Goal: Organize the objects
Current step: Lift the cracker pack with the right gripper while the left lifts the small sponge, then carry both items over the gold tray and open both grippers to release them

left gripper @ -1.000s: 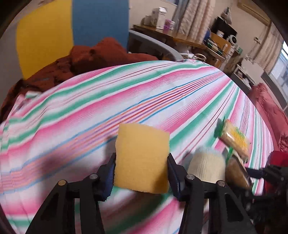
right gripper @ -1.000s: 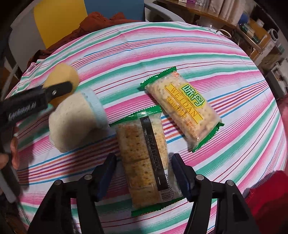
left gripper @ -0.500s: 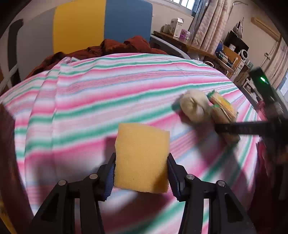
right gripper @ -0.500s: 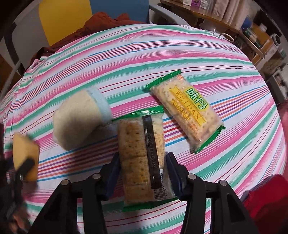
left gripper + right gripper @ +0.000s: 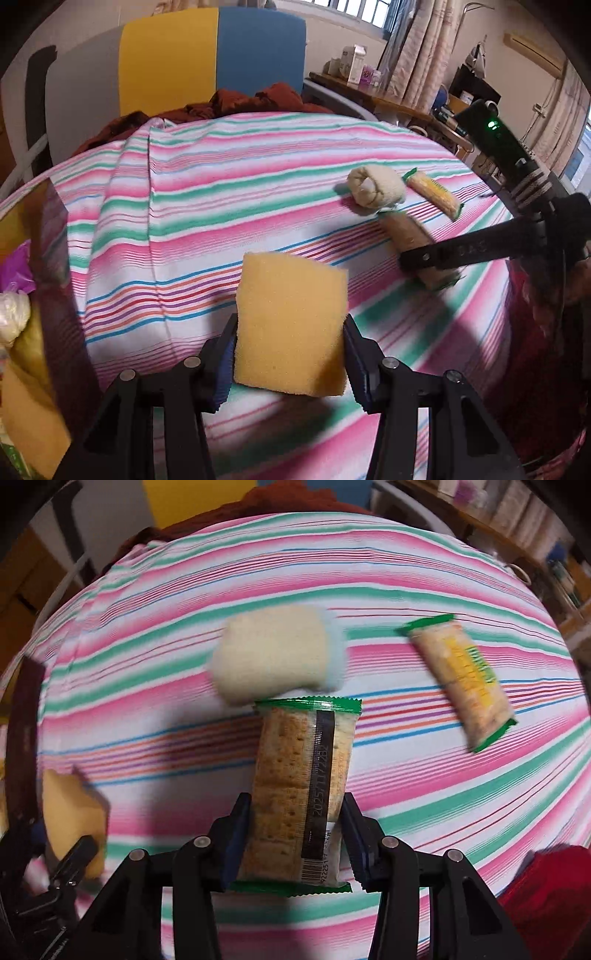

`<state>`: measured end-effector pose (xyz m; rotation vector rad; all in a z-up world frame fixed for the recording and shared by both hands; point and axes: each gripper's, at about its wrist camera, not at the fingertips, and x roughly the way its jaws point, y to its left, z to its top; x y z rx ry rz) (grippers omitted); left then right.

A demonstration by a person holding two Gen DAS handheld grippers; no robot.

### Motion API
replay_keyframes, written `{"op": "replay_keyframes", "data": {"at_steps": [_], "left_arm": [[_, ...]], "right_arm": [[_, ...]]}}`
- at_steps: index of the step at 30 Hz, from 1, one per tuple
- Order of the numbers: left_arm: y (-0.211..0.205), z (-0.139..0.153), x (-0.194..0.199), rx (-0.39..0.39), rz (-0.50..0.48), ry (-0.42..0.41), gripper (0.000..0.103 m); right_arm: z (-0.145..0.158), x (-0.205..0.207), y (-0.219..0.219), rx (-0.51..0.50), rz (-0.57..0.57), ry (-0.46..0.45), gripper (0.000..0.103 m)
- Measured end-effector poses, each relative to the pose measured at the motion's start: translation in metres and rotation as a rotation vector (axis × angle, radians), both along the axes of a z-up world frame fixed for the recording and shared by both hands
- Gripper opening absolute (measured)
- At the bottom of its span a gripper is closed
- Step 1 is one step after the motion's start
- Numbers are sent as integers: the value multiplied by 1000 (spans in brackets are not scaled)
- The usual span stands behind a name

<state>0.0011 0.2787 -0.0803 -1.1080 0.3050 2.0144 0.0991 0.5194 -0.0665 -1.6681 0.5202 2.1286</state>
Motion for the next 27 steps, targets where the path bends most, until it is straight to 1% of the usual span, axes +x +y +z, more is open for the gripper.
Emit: {"op": "replay_keyframes", "data": {"at_steps": [2,4,6,9,10,11,13,16,18,21,22,23,24,25,27], "left_arm": [[-6,9,3,17,7,17,52],[-13,20,5,37,17,41,52],[-20,31,7,52,37,59,52],[-32,49,8,73,71,96,52],[-35,54,8,78,81,107,52],[-40,59,8,84,91,115,52],[-49,66,7,88,117,134,52],[-62,74,4,96,155,140,52],[-73,77,1,100,183,143,52],[-88,81,-2,109,225,146,52],[-93,82,-3,112,237,149,52],[-100,84,-5,115,254,154,52],[-104,85,-6,115,263,156,52],[-110,86,-7,117,279,157,52],[-121,87,-9,121,302,155,52]], "right_arm": [[3,2,-9,-11,13,9,46],[9,6,-21,-45,25,43,46],[9,10,-25,-48,37,66,45],[16,17,-29,-67,62,127,45],[19,21,-40,-68,67,145,45],[19,26,-37,-67,71,160,45],[22,22,-46,-63,78,204,45],[31,9,-69,-58,94,244,45],[26,-22,-86,-52,115,264,45],[41,-19,-101,-55,143,309,45],[40,-26,-117,-53,152,319,45],[36,-41,-126,-51,163,330,45],[37,-47,-135,-49,177,344,45],[40,-48,-141,-43,172,351,45],[45,-52,-154,-45,202,380,45]]}}
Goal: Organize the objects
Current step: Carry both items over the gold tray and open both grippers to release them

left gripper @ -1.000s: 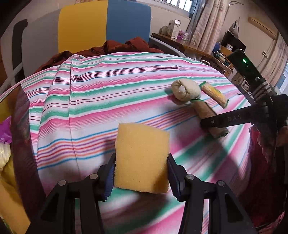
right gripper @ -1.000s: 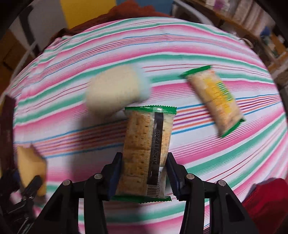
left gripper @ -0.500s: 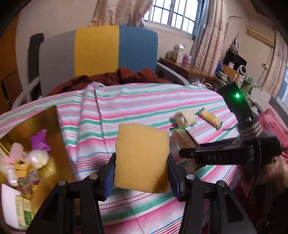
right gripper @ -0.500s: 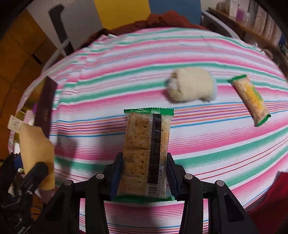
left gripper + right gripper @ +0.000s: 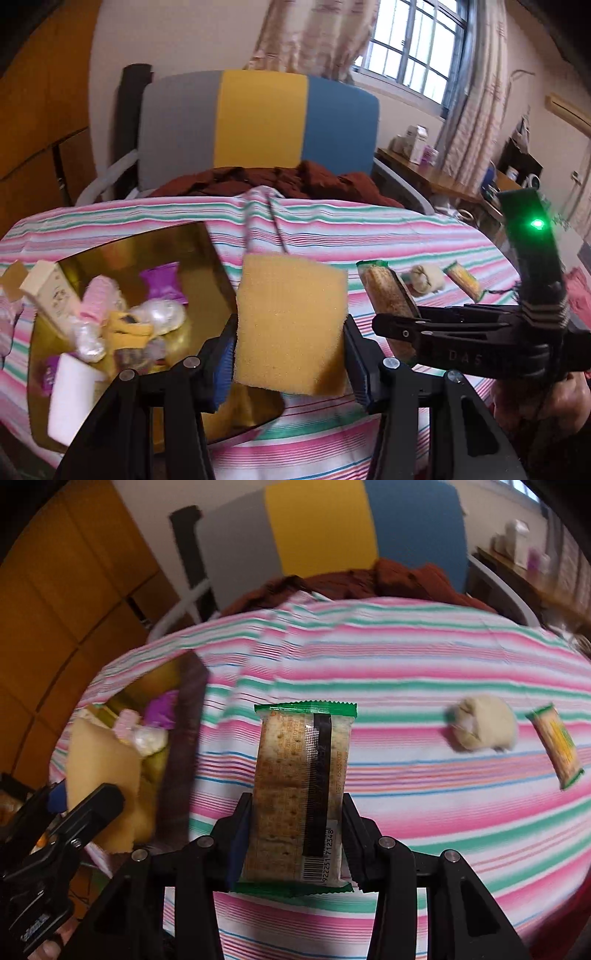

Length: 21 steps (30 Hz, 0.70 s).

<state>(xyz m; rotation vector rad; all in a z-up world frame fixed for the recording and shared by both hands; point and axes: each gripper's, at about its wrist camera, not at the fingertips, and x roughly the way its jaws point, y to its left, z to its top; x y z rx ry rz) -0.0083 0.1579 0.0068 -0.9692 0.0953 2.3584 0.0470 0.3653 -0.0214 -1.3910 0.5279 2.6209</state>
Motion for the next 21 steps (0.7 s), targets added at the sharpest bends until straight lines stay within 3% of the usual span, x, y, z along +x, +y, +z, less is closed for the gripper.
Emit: {"op": "replay_keyframes", "data": {"at_steps": [9,21], "left_arm": [[-51,1,-9,27,118,-11,52],[-138,-7,-20,62,327,-37,52]], "right_arm": [[23,-27,-58,31,129,85,45],[29,-61,-117,44,269,116,45]]}}
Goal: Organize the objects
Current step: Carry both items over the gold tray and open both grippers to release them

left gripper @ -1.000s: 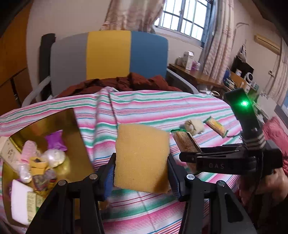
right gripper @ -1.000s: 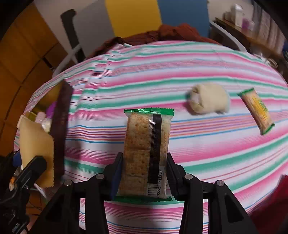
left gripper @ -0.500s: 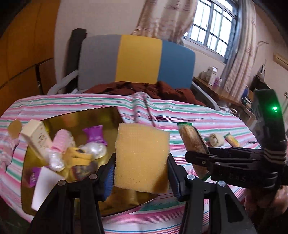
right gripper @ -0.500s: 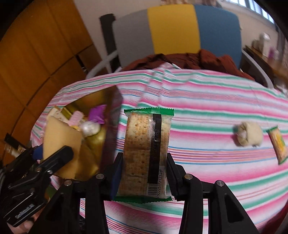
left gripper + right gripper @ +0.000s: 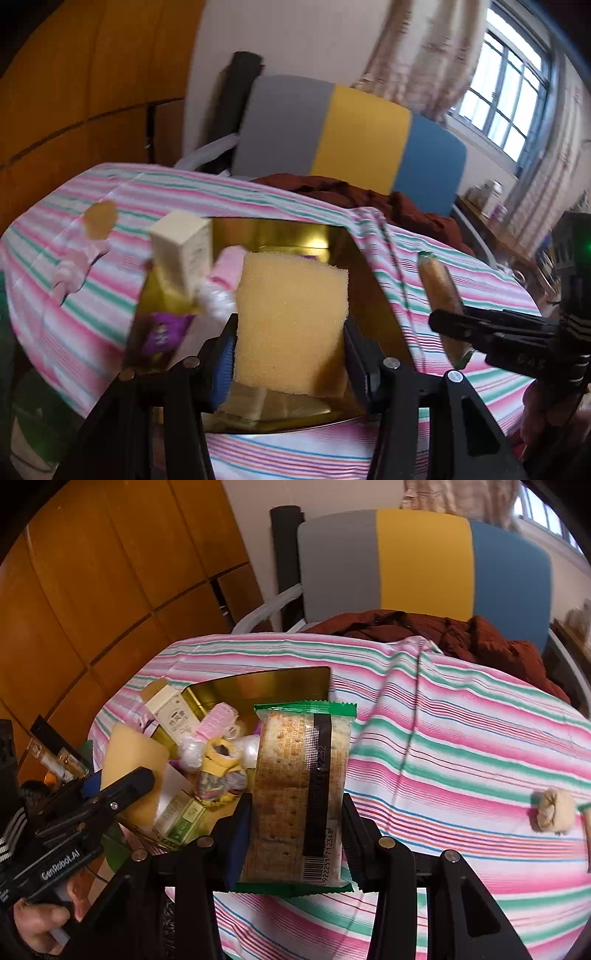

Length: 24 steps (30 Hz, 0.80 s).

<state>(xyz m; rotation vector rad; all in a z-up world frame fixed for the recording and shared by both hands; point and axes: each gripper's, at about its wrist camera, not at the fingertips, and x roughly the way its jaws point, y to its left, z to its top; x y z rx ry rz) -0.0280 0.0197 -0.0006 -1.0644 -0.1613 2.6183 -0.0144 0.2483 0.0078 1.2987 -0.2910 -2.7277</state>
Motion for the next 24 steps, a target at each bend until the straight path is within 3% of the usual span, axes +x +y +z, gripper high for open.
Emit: {"op": "replay_keyframes", "data": {"at_steps": [5,10,12,15,18,24], "left_arm": [[-15,-11,-5,11,32,-34,52],[-6,-14,-10,20,-5,-49,54],[1,-17,-13,24,-16,-62,56],[9,-23,-16,-16,-8,-81,61],[6,-31,-18,-5,6,-105,68],[-4,-30,-17,0,44,-101,69]], "right_arm": [[-3,-19,-13,12,33,-9,45],[-6,-43,-18,18,46,-19,45],[-6,-57,-21,17,52,-18,51],[-2,-71,-22,9,44,-3,72],[-2,-71,-25,14,43,3,72],[-13,-55,-31,40,45,-17,76]]}}
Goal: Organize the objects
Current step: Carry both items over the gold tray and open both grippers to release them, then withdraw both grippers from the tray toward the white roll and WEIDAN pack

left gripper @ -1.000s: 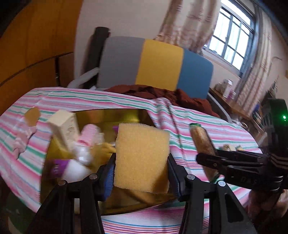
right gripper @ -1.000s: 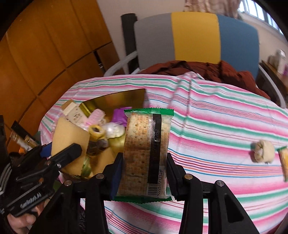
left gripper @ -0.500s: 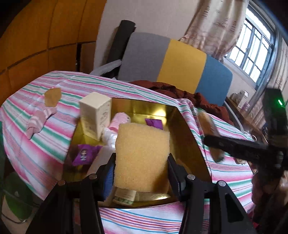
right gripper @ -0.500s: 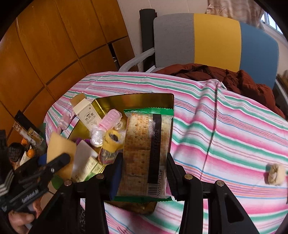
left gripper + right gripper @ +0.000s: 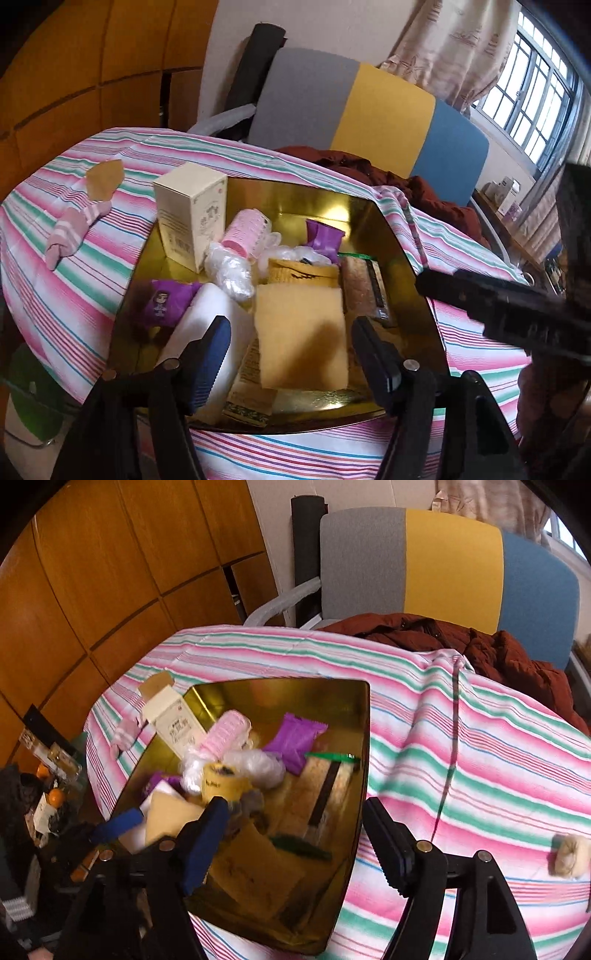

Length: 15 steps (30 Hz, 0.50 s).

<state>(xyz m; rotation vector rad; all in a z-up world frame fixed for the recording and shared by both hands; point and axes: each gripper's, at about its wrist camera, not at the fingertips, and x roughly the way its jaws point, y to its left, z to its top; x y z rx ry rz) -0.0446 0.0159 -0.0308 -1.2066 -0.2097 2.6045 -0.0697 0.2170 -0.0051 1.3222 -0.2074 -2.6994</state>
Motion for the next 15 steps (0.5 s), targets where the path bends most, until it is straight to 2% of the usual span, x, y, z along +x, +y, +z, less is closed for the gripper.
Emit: {"op": "replay_keyframes", "data": {"at_steps": [5,10,15], "left_arm": [[-10,12,7,-10,46,39,69],[-9,23,12,-24,52,67,69],[-2,29,19,-42,25,88,69]], "right_arm": [[0,11,-5,30,-12,16,80],[4,23,-11,81,-27,52,84],[7,35,-17,108,-31,76,94]]}}
